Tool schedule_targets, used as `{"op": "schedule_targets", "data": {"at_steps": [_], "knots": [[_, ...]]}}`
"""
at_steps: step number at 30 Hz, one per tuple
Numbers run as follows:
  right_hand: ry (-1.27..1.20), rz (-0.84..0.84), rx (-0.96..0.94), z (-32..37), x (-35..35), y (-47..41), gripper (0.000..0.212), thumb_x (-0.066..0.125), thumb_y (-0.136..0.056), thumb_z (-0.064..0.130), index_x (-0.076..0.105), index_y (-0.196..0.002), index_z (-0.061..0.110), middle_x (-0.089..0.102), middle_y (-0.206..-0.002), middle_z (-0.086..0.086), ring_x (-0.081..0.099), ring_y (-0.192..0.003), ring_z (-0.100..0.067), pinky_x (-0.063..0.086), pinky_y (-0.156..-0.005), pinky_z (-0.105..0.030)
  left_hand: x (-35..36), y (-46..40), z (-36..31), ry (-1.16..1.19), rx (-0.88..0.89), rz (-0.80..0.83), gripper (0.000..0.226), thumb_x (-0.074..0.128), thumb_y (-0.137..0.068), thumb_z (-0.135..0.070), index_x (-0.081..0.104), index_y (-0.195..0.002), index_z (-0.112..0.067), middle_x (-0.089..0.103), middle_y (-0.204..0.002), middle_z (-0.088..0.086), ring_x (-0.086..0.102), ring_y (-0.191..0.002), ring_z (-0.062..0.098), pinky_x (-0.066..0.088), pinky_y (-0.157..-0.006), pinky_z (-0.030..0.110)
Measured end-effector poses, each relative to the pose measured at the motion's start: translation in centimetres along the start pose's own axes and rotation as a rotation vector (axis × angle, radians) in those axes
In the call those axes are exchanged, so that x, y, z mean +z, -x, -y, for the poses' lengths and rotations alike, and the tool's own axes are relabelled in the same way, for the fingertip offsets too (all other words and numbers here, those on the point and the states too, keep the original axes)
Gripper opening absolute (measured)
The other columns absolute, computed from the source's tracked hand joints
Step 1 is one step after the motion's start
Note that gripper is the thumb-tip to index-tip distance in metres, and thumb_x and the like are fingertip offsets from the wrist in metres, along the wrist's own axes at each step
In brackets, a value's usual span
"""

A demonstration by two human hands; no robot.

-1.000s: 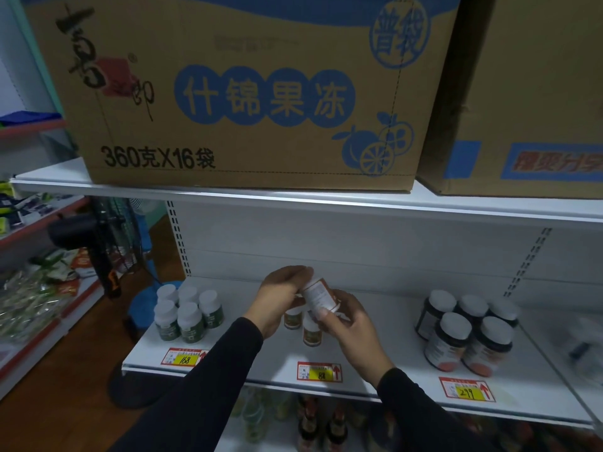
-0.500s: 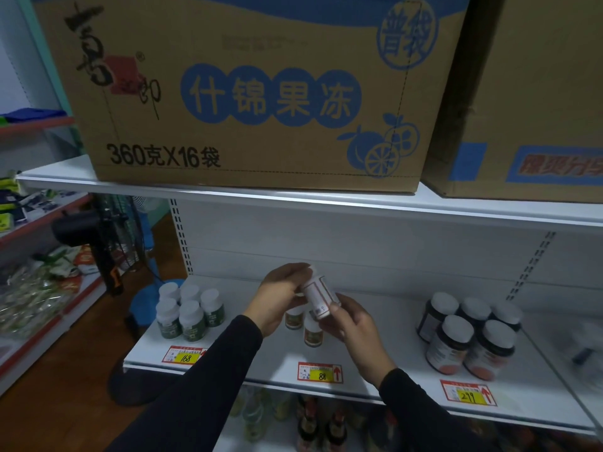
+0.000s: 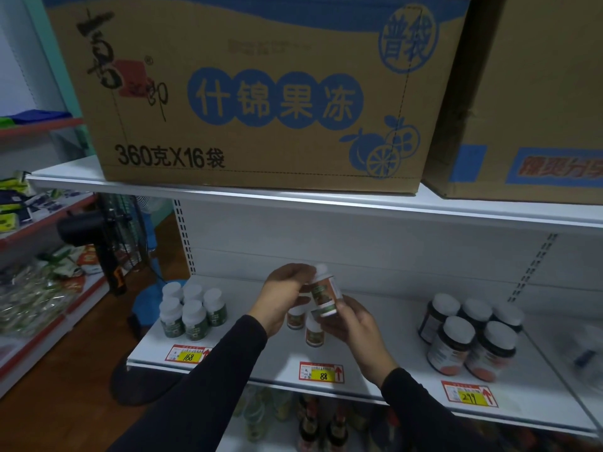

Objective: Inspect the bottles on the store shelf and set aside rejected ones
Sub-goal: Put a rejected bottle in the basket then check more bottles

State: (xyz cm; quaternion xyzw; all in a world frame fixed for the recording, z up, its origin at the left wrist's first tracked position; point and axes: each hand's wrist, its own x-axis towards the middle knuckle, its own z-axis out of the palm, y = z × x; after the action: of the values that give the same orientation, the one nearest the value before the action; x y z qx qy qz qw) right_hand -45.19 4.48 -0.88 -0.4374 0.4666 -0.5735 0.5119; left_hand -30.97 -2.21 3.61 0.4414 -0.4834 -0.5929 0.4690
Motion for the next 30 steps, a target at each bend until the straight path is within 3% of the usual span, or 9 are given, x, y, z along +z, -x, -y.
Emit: {"op": "schedule_targets", "data": {"at_steps": [6,9,14,18,22,24,27,30], "knots": [[-0.035,0.000,0.010,0.1,0.5,0.1,0.028,0.041,-0.104,0.017,0.061,-0.117,0.004,0.072,-0.103,-0.020,0.071,-0.093,-0.030,0.056,-0.073,-0.026,-0.1,0.0,0.4,0.021,-0.028,-0.002,0.026,0.071,-0.087,-0.024,0.064,-0.107,-0.010,0.070,-0.101,0.014,0.069,-0.092,0.030,0.058,-0.080,0.038],[-0.001,0.008,0.011,0.0,0.5,0.1,0.029,0.042,-0.103,0.020,0.062,-0.114,0.003,0.072,-0.101,-0.019,0.071,-0.092,-0.029,0.057,-0.074,-0.028,-0.2,0.2,0.4,0.000,-0.056,0.017,0.023,0.068,-0.090,-0.025,0.064,-0.108,-0.010,0.070,-0.098,0.012,0.069,-0.083,0.025,0.055,-0.072,0.033],[0.182,0.065,-0.082,0.1,0.4,0.5,0.036,0.053,-0.094,0.042,0.070,-0.104,0.012,0.076,-0.093,-0.008,0.072,-0.086,-0.027,0.058,-0.082,-0.037,-0.5,-0.1,0.4,0.007,-0.197,-0.033,0.029,0.067,-0.089,-0.038,0.072,-0.087,-0.009,0.071,-0.084,0.014,0.064,-0.078,0.028,0.054,-0.078,0.043],[0.242,0.100,-0.100,0.2,0.5,0.8,0.038,0.056,-0.087,0.041,0.070,-0.098,0.008,0.076,-0.087,-0.007,0.073,-0.080,-0.023,0.060,-0.081,-0.041,-0.6,-0.2,1.2,0.101,-0.348,-0.074,0.035,0.068,-0.086,-0.044,0.079,-0.066,-0.017,0.067,-0.081,0.013,0.058,-0.078,0.029,0.045,-0.066,0.034],[0.250,0.096,-0.081,-0.2,0.6,0.8,0.040,0.057,-0.088,0.042,0.070,-0.095,0.005,0.074,-0.085,-0.013,0.072,-0.081,-0.028,0.058,-0.084,-0.050,-0.8,-0.1,1.4,0.113,-0.404,-0.075,0.033,0.067,-0.088,-0.044,0.073,-0.075,-0.014,0.064,-0.063,0.008,0.055,-0.053,0.022,0.045,-0.046,0.022],[0.260,0.096,-0.070,-0.4,0.5,0.7,0.038,0.057,-0.089,0.041,0.071,-0.096,0.006,0.074,-0.085,-0.013,0.072,-0.082,-0.029,0.057,-0.085,-0.052,-0.8,0.0,1.5,0.115,-0.412,-0.067,0.030,0.067,-0.088,-0.042,0.071,-0.080,-0.014,0.066,-0.063,0.007,0.058,-0.051,0.020,0.048,-0.042,0.020],[0.273,0.089,-0.053,-0.5,0.3,0.7,0.038,0.058,-0.089,0.042,0.071,-0.098,0.008,0.075,-0.089,-0.011,0.072,-0.084,-0.030,0.057,-0.085,-0.050,-0.9,-0.1,1.4,0.124,-0.381,-0.030,0.027,0.068,-0.089,-0.037,0.072,-0.084,-0.010,0.072,-0.075,0.011,0.067,-0.064,0.024,0.059,-0.062,0.035],[0.341,0.086,-0.070,-0.7,-0.1,0.6,0.033,0.060,-0.092,0.046,0.072,-0.101,0.016,0.075,-0.094,-0.007,0.071,-0.088,-0.025,0.057,-0.085,-0.047,-1.1,-0.1,0.9,0.058,-0.259,-0.001,0.027,0.072,-0.087,-0.028,0.070,-0.095,-0.002,0.073,-0.087,0.015,0.070,-0.077,0.029,0.056,-0.084,0.050]]}}
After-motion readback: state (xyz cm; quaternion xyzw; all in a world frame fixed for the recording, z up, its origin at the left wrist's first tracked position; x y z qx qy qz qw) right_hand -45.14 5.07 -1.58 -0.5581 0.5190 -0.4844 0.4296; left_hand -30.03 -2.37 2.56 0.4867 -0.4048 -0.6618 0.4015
